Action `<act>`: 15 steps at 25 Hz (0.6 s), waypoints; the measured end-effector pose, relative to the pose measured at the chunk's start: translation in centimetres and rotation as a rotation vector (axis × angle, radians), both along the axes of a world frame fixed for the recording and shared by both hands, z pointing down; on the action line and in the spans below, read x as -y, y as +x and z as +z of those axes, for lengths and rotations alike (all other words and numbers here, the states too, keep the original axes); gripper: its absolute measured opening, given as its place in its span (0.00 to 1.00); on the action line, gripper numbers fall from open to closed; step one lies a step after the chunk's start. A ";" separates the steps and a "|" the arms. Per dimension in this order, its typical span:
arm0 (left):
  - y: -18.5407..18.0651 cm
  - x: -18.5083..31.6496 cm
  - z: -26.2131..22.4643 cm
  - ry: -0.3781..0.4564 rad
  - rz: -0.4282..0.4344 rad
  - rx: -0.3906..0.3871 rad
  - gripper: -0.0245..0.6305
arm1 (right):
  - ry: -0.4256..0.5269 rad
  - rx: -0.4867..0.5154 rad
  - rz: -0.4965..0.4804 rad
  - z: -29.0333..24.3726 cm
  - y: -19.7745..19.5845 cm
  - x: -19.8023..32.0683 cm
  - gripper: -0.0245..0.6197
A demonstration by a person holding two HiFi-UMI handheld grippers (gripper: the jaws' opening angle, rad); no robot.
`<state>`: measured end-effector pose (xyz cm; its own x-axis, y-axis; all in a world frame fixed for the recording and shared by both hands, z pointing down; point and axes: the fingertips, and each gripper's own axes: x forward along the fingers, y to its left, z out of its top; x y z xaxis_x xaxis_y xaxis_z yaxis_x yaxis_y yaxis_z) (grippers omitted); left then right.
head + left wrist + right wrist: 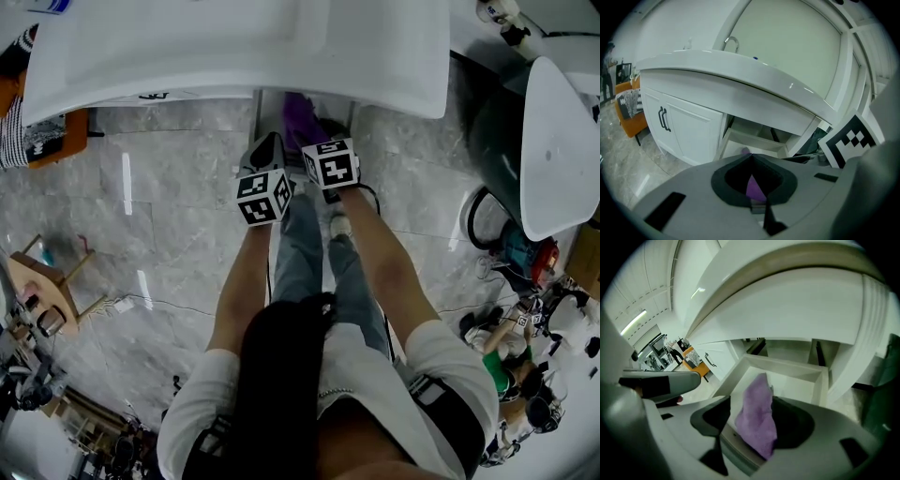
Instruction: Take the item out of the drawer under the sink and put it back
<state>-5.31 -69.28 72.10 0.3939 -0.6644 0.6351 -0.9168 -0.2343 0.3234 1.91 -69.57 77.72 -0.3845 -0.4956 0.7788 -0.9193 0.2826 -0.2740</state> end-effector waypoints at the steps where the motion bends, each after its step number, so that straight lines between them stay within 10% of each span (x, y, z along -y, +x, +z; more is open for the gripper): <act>1: 0.1 0.0 -0.3 0.001 0.002 0.001 0.04 | 0.014 -0.001 0.018 -0.6 0.3 0.0 0.46; 10: 0.9 -0.5 -3.9 0.044 0.009 -0.001 0.04 | 0.065 0.110 0.149 -6.4 1.6 -1.0 0.45; 15: 0.3 -1.6 -6.5 0.072 -0.012 0.002 0.04 | 0.150 0.042 0.125 -10.0 1.9 -2.1 0.27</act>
